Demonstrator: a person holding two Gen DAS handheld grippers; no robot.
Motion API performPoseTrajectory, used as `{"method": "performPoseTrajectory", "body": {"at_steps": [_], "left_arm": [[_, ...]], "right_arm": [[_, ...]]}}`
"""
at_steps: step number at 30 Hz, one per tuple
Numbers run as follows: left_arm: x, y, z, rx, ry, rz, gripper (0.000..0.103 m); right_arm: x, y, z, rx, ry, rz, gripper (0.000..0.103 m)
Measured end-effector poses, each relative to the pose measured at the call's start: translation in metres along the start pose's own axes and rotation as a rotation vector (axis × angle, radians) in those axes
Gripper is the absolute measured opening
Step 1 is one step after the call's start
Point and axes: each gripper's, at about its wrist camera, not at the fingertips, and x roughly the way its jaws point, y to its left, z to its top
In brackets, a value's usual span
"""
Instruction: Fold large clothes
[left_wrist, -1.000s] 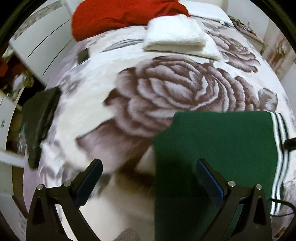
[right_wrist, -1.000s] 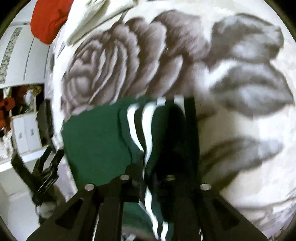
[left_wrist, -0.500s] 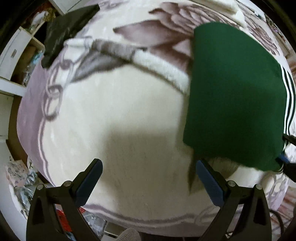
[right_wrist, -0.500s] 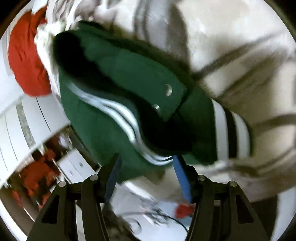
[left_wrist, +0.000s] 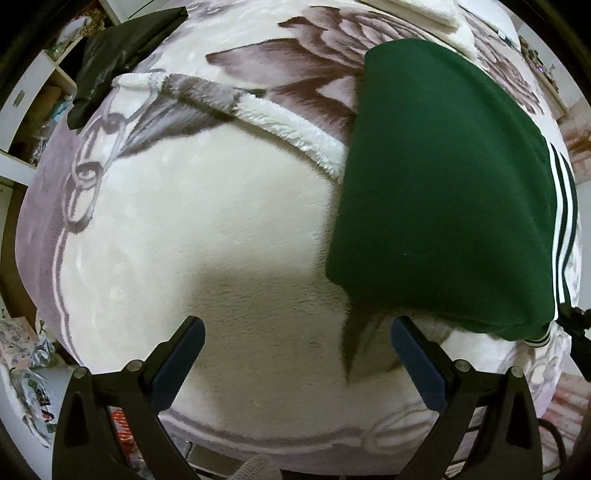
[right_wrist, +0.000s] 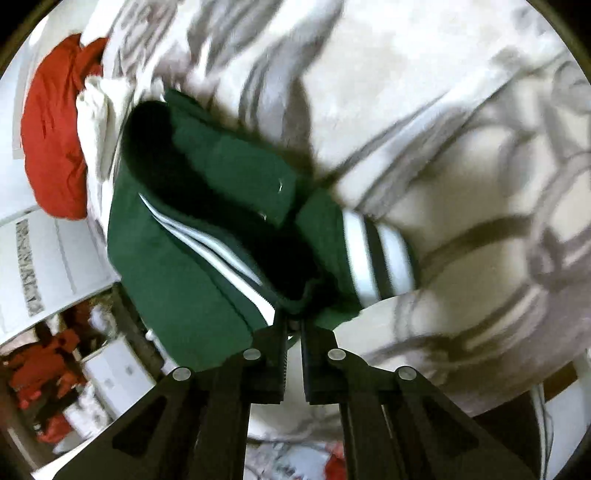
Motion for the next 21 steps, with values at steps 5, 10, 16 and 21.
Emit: {"method": "performPoseTrajectory", "body": {"at_steps": [5, 10, 16, 21], "left_arm": [[0.007, 0.001, -0.003, -0.002, 0.001, -0.002, 0.103], [0.016, 0.001, -0.005, -0.034, 0.019, -0.021, 0.103], [0.010, -0.008, -0.005, -0.028, -0.004, -0.026, 0.103], [0.014, -0.026, -0.004, 0.011, -0.006, -0.038, 0.103]], "right_arm": [[0.011, 0.015, 0.011, -0.063, -0.019, -0.002, 0.043], [0.068, 0.023, 0.028, 0.040, 0.046, 0.086, 0.066], [0.052, 0.049, 0.006, -0.018, -0.087, 0.051, 0.011], [-0.010, 0.060, -0.023, -0.095, -0.207, -0.006, 0.005]]}}
